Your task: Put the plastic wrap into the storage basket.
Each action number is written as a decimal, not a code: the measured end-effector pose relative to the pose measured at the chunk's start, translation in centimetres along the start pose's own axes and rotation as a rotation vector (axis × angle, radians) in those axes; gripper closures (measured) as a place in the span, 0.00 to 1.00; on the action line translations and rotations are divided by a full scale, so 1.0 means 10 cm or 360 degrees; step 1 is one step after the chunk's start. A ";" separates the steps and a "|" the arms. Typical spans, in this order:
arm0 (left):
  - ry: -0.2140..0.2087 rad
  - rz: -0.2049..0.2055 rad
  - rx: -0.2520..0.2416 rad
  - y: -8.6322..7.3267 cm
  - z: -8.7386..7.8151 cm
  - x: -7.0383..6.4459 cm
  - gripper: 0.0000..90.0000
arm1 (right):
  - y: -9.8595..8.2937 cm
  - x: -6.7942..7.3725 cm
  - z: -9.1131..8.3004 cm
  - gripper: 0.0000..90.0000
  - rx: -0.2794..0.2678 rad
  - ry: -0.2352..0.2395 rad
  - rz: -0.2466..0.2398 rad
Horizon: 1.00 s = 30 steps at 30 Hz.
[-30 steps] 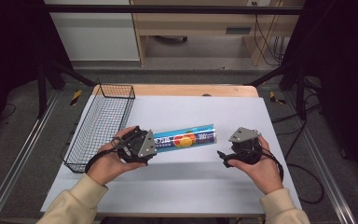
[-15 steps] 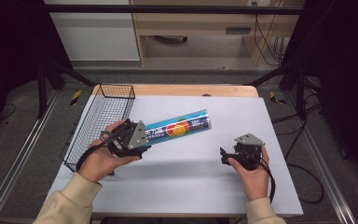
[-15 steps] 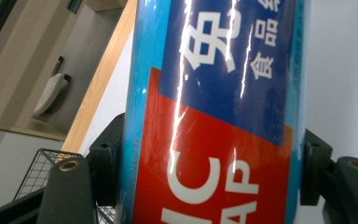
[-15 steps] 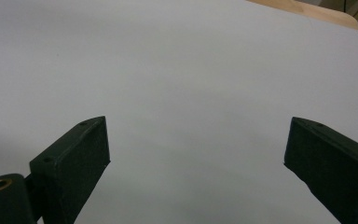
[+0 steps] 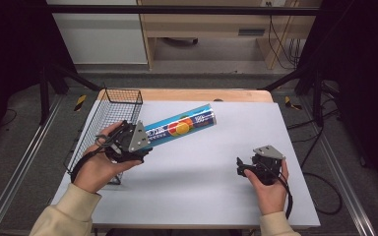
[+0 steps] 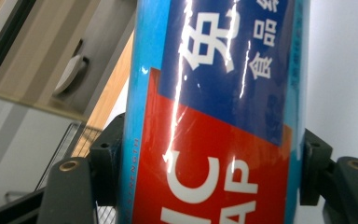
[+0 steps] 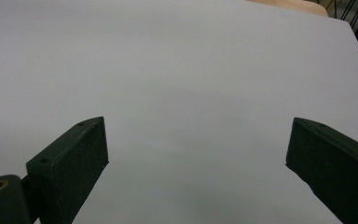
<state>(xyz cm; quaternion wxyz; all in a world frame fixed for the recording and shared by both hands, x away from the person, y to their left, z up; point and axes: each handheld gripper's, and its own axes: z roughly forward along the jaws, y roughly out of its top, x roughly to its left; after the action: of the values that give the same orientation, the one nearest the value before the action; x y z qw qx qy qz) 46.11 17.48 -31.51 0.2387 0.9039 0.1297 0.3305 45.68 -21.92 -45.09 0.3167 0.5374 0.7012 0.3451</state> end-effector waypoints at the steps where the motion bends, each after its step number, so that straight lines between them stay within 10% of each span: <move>1: 0.0010 -0.0004 0.0025 -0.01 -0.03 0.01 0.34 | 0.00 0.00 -0.01 0.06 -0.0002 -0.0013 0.0000; 30: 0.0206 -0.0299 0.0254 -0.48 -0.47 0.10 0.34 | -0.01 -0.06 -0.02 0.06 0.0010 -0.0076 0.0074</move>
<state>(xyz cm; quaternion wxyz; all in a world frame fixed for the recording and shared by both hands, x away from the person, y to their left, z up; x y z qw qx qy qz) 43.43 23.55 -30.34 0.1869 0.8807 0.2546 0.3529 45.58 -22.59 -45.05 0.3235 0.5627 0.6819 0.3373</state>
